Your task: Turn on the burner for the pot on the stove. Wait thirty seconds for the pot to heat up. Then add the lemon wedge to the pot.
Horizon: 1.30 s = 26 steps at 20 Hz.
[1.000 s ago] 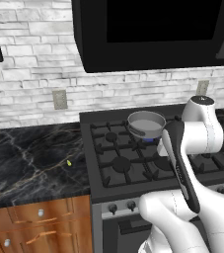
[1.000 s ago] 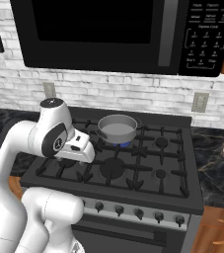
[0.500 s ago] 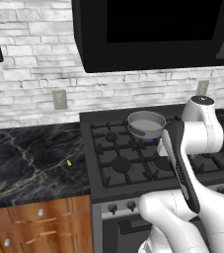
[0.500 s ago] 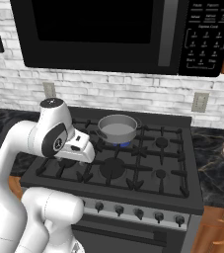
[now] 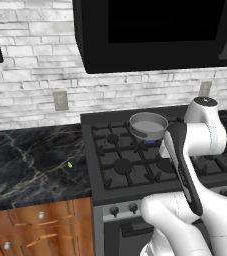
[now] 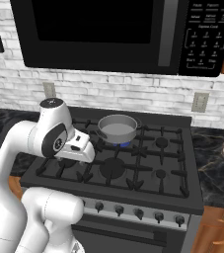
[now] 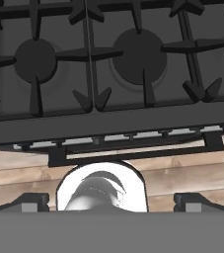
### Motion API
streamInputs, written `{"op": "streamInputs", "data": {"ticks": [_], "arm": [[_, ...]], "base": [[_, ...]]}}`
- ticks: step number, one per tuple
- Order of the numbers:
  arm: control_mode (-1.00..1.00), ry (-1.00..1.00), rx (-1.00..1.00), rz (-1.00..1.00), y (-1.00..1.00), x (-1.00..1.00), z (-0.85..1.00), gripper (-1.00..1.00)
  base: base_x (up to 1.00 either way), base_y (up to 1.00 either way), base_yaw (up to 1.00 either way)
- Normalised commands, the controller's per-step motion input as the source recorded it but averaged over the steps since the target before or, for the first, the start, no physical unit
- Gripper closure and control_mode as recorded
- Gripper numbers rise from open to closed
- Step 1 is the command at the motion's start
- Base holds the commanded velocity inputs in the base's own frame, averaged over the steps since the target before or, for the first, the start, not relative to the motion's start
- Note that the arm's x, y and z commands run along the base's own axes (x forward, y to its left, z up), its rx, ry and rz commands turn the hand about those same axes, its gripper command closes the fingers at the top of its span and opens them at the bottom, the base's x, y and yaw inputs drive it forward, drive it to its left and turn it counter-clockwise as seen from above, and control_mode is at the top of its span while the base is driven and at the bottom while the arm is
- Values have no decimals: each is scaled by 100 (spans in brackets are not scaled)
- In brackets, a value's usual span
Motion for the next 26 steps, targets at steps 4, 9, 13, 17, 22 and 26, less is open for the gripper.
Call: {"op": "streamInputs", "data": {"ticks": [4,9,13,17,22,26], "arm": [[-100,0,0,0,0,0,0,-100],[-100,0,0,0,0,0,0,-100],[-100,-2,0,0,0,0,0,-100],[-100,-3,0,0,0,0,0,-100],[-100,-3,0,0,0,0,0,-100],[-100,-1,0,0,0,0,0,-100]], "base": [[0,0,0],[0,0,0],[0,0,0],[0,0,0],[0,0,0],[0,0,0]]}}
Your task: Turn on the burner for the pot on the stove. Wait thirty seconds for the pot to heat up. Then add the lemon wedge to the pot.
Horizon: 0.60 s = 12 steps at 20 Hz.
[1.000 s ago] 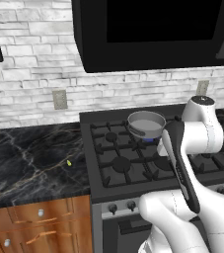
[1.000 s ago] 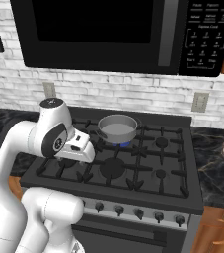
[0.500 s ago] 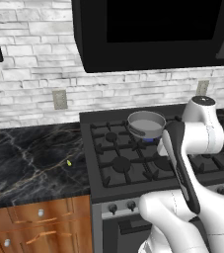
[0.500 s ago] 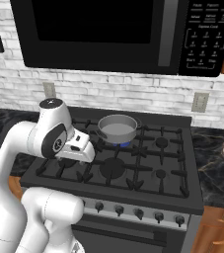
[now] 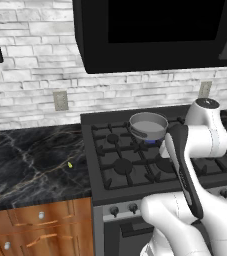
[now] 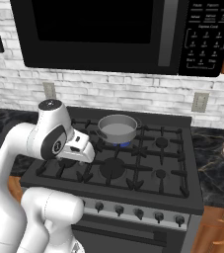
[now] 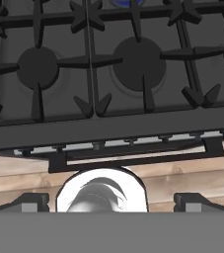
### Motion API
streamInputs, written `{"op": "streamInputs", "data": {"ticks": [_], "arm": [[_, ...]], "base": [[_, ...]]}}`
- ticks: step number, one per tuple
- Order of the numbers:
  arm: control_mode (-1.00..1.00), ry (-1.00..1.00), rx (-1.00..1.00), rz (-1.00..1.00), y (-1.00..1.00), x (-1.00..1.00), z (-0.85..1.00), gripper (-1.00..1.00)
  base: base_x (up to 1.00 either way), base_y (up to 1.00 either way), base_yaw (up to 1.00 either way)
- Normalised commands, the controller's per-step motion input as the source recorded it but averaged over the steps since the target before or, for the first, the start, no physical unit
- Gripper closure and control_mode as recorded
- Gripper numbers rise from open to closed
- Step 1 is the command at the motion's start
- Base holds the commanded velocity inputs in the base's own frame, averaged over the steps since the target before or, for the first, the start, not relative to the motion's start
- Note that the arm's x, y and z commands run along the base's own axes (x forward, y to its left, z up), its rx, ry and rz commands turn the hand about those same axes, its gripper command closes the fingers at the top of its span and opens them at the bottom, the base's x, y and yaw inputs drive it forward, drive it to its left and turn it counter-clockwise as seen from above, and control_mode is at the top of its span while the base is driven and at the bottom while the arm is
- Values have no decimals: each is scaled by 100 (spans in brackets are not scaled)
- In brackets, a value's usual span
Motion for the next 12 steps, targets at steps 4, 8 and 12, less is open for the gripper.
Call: {"op": "streamInputs", "data": {"ticks": [4,8,12], "arm": [[-100,-1,0,0,0,0,0,-100],[-100,-2,0,0,0,0,0,-100],[-100,-1,0,0,0,0,0,-100]], "base": [[0,0,0],[0,0,0],[0,0,0]]}}
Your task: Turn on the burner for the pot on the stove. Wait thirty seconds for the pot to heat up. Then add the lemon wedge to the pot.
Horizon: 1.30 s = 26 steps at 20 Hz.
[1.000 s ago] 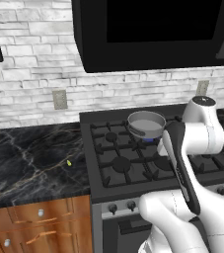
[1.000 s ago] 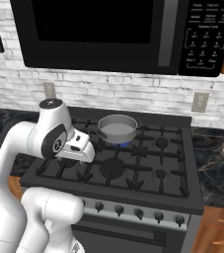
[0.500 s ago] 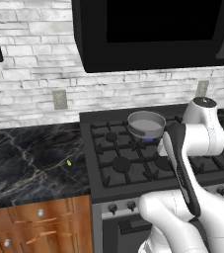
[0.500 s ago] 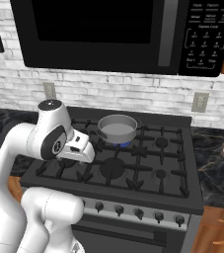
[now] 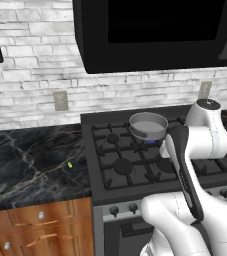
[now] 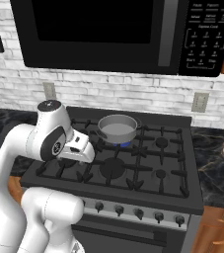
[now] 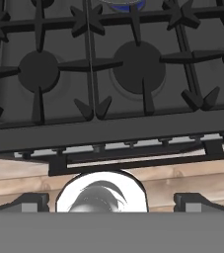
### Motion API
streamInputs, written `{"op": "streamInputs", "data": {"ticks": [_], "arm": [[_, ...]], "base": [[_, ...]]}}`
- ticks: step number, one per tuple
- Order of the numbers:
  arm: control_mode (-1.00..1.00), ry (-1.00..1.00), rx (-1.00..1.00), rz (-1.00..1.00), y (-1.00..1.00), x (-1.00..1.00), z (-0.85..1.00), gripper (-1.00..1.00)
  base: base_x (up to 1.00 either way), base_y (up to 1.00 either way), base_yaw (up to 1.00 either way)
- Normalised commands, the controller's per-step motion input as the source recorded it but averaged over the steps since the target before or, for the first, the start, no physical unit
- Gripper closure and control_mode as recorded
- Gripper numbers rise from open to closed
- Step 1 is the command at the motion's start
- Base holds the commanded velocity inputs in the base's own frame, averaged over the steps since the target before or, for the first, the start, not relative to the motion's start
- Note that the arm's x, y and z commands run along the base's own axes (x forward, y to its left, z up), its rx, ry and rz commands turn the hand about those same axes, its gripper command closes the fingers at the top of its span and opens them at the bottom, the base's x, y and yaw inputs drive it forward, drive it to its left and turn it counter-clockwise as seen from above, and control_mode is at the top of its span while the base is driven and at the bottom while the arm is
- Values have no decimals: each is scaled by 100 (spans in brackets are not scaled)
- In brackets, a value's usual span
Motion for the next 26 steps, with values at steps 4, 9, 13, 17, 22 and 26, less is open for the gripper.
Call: {"op": "streamInputs", "data": {"ticks": [4,9,13,17,22,26], "arm": [[-100,0,0,0,0,0,0,-100],[-100,0,0,0,0,0,0,-100],[-100,0,0,0,0,0,0,-100],[-100,0,0,0,0,0,0,-100],[-100,0,0,0,0,0,0,-100],[-100,0,0,0,0,0,0,-100]], "base": [[0,0,0],[0,0,0],[0,0,0],[0,0,0],[0,0,0],[0,0,0]]}}
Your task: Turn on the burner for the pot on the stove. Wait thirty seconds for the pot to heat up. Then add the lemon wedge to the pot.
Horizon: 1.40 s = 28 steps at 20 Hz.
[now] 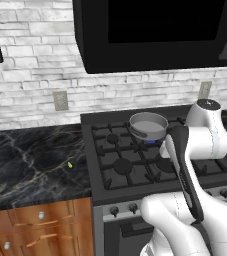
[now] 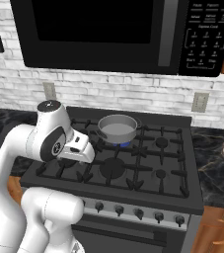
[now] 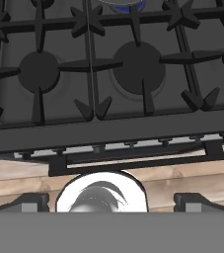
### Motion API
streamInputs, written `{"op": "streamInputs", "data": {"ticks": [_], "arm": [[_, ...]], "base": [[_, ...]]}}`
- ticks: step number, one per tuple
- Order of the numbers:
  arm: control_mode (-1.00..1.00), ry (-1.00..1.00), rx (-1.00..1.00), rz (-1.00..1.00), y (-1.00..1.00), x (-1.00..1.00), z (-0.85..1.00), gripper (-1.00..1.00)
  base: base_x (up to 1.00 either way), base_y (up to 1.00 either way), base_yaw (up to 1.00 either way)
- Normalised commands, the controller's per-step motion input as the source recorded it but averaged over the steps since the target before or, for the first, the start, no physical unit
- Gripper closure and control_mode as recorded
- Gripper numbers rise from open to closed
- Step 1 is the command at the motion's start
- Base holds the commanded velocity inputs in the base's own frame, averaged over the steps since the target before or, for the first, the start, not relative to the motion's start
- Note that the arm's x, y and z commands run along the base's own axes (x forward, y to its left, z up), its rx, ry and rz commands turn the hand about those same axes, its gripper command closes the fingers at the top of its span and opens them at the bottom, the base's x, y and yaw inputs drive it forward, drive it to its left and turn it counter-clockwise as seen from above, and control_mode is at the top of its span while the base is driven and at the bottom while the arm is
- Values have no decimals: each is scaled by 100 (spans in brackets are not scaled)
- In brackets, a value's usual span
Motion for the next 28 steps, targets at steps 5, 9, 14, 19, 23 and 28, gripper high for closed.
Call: {"op": "streamInputs", "data": {"ticks": [5,9,14,19,23,28], "arm": [[-100,0,0,0,0,0,0,-100],[-100,0,0,0,0,0,0,-100],[-100,0,0,0,0,0,0,-100],[-100,0,0,0,0,-2,0,-100],[-100,0,0,0,0,0,0,-100],[-100,0,0,0,0,0,0,-100]], "base": [[0,0,0],[0,0,0],[0,0,0],[0,0,0],[0,0,0],[0,0,0]]}}
